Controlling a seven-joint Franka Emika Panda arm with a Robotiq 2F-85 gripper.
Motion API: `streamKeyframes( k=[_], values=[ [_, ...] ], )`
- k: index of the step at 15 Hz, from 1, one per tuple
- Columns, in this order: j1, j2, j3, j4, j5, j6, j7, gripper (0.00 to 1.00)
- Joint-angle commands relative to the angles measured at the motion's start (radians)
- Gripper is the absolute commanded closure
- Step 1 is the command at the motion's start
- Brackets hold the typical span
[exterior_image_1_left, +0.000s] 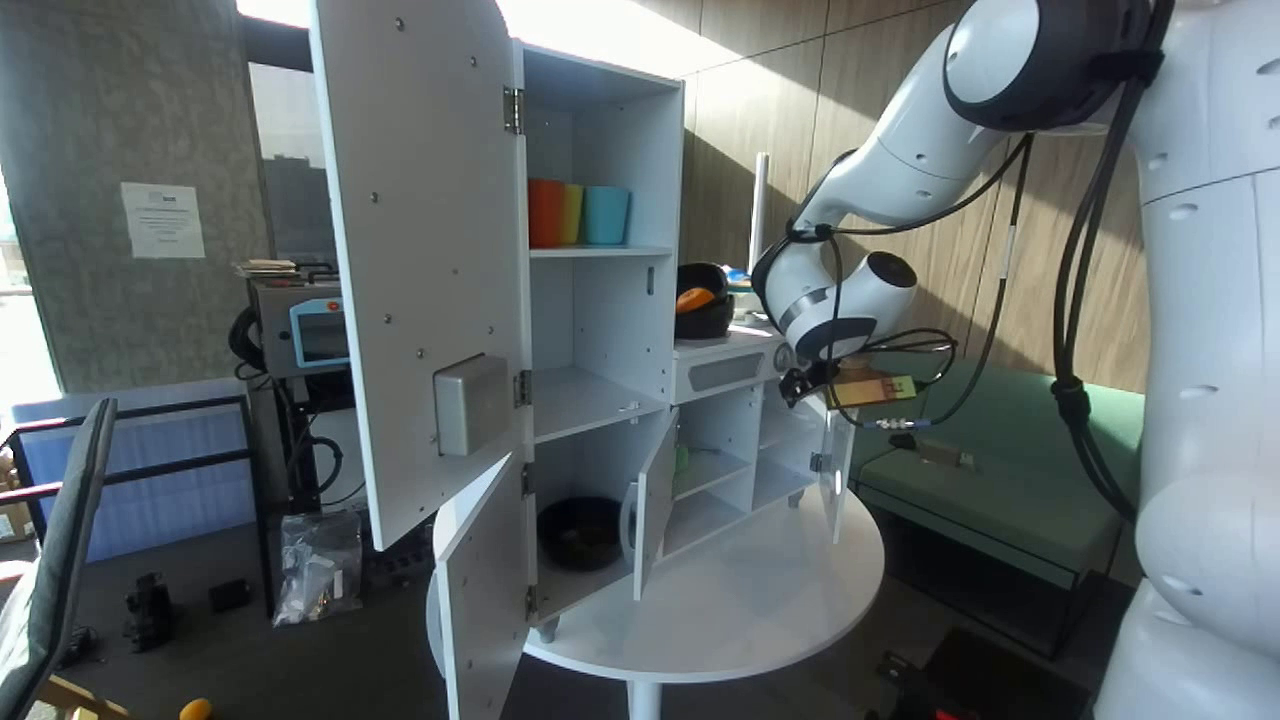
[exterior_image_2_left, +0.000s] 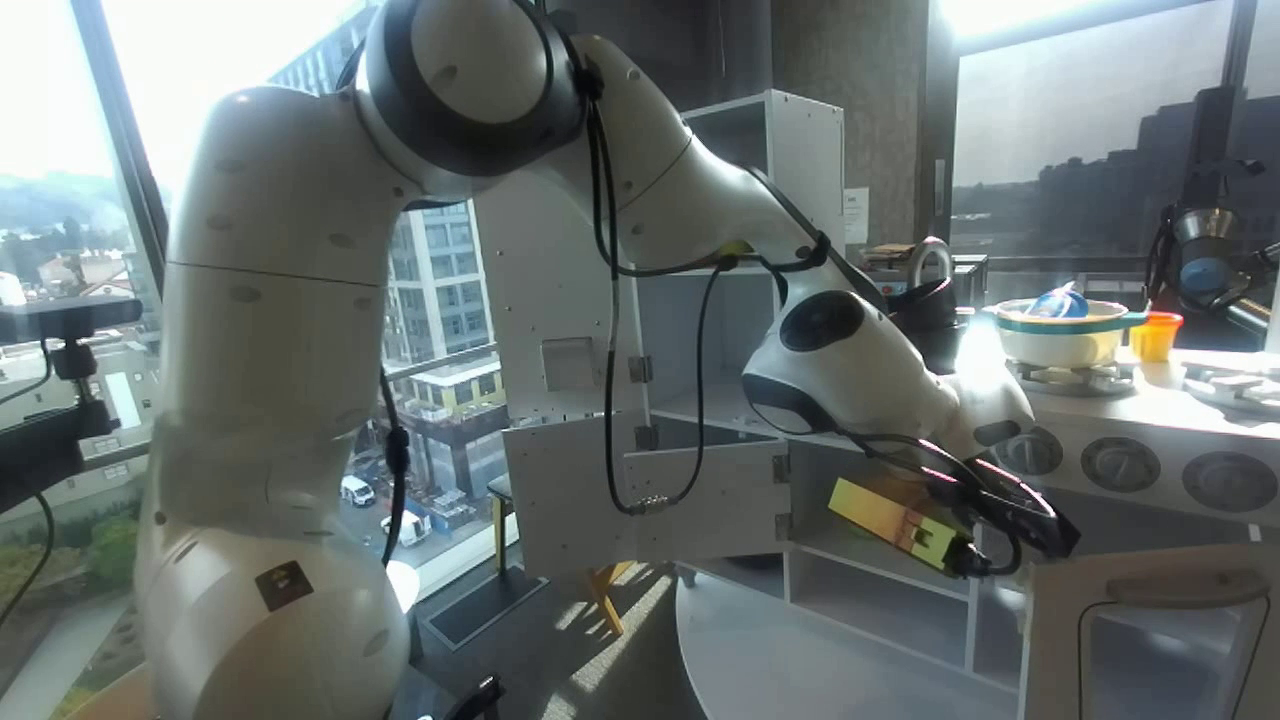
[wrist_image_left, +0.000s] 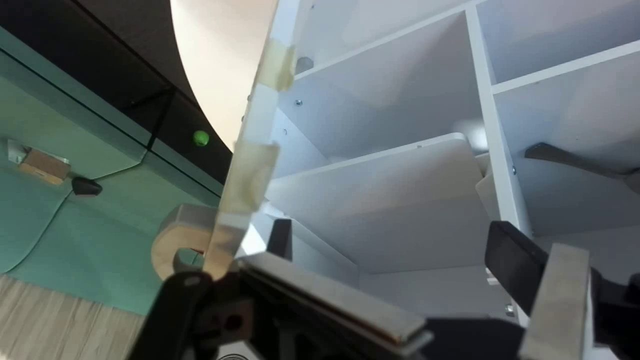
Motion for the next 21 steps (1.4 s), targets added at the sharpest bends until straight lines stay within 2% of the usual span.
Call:
streamKeyframes(
  k=[1, 12, 13, 16, 17, 21],
  values=[
    [-0.028, 0.027, -0.010, 0.042, 0.027, 0.036, -0.017, 0.00],
    [-0.103, 0.044, -0.026, 0.091, 0.016, 0.091, 0.010, 0.00],
    [-0.102, 0.032, -0.032, 0.045, -0.160, 0.094, 0.186, 0.00],
    [-0.104, -0.032, -0.035, -0.034, -0.355, 0.054, 0.336, 0.00],
    [-0.137, -0.048, 0.011, -0.027, -0.266, 0.055, 0.223, 0.00],
    [-0.167, -0.133, 0.050, -0.121, -0.314, 0.017, 0.193, 0.00]
  ],
)
